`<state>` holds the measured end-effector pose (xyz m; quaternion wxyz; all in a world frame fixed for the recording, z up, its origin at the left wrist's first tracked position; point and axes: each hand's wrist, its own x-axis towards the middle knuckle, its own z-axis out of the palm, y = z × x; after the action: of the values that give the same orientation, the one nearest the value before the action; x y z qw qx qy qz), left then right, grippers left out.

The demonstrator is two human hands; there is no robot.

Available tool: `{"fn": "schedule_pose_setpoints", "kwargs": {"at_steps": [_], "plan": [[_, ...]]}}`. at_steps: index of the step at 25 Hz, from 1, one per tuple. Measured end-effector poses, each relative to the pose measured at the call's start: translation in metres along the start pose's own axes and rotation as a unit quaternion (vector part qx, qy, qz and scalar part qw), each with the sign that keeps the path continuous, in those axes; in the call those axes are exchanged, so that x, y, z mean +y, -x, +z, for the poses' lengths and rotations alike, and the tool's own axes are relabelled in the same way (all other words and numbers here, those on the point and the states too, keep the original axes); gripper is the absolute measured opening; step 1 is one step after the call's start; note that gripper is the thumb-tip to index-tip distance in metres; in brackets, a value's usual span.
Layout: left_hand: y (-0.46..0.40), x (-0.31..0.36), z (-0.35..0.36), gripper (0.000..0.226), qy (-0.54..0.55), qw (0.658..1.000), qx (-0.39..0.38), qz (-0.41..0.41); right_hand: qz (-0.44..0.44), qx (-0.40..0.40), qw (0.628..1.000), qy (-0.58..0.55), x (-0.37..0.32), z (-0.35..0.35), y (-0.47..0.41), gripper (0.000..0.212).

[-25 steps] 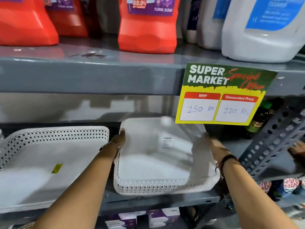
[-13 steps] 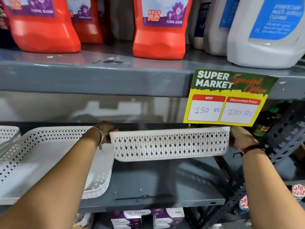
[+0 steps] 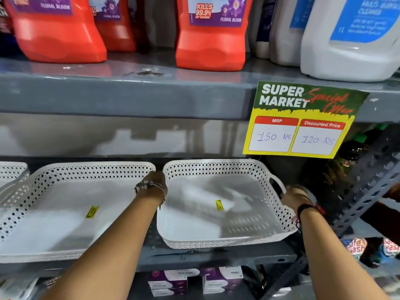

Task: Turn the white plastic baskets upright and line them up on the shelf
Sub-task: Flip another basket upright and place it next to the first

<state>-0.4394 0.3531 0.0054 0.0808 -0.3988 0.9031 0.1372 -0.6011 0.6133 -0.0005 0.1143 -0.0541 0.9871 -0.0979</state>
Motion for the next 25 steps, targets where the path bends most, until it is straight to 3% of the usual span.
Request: {"fn": "schedule_pose_setpoints", "kwargs": {"at_steps": [4, 11, 14, 16, 17, 20, 23, 25], "plan": [[-0.007, 0.003, 0.006, 0.033, -0.015, 1.000, 0.014, -0.011, 0.008, -0.028, 1.000, -0.001, 0.001, 0.002, -0.002, 0.039], [-0.013, -0.001, 0.008, 0.032, -0.029, 0.999, -0.020, -0.007, 0.033, -0.072, 0.997, -0.012, -0.003, 0.000, -0.003, 0.027], [-0.016, -0.002, 0.000, 0.035, -0.039, 0.999, 0.020, 0.007, 0.012, 0.015, 0.998, -0.052, -0.023, 0.000, 0.000, 0.026], [-0.016, -0.009, -0.015, 0.040, -0.021, 0.997, 0.065, 0.019, -0.056, 0.088, 0.992, -0.071, -0.063, 0.003, 0.013, 0.036], [-0.015, -0.018, -0.022, 0.042, -0.004, 0.996, 0.089, 0.018, -0.113, 0.085, 0.985, -0.102, -0.089, 0.008, 0.024, 0.040], [-0.012, -0.067, -0.033, 0.044, 0.002, 0.983, 0.185, -0.014, -0.234, -0.053, 0.952, -0.188, -0.162, 0.036, 0.069, 0.055], [-0.014, -0.147, -0.035, 0.052, 0.003, 0.960, 0.266, -0.085, -0.223, -0.205, 0.928, -0.216, -0.203, 0.074, 0.104, 0.076], [-0.014, -0.206, -0.036, 0.056, 0.013, 0.952, 0.271, -0.144, -0.206, -0.206, 0.933, -0.210, -0.220, 0.097, 0.112, 0.084]]}}
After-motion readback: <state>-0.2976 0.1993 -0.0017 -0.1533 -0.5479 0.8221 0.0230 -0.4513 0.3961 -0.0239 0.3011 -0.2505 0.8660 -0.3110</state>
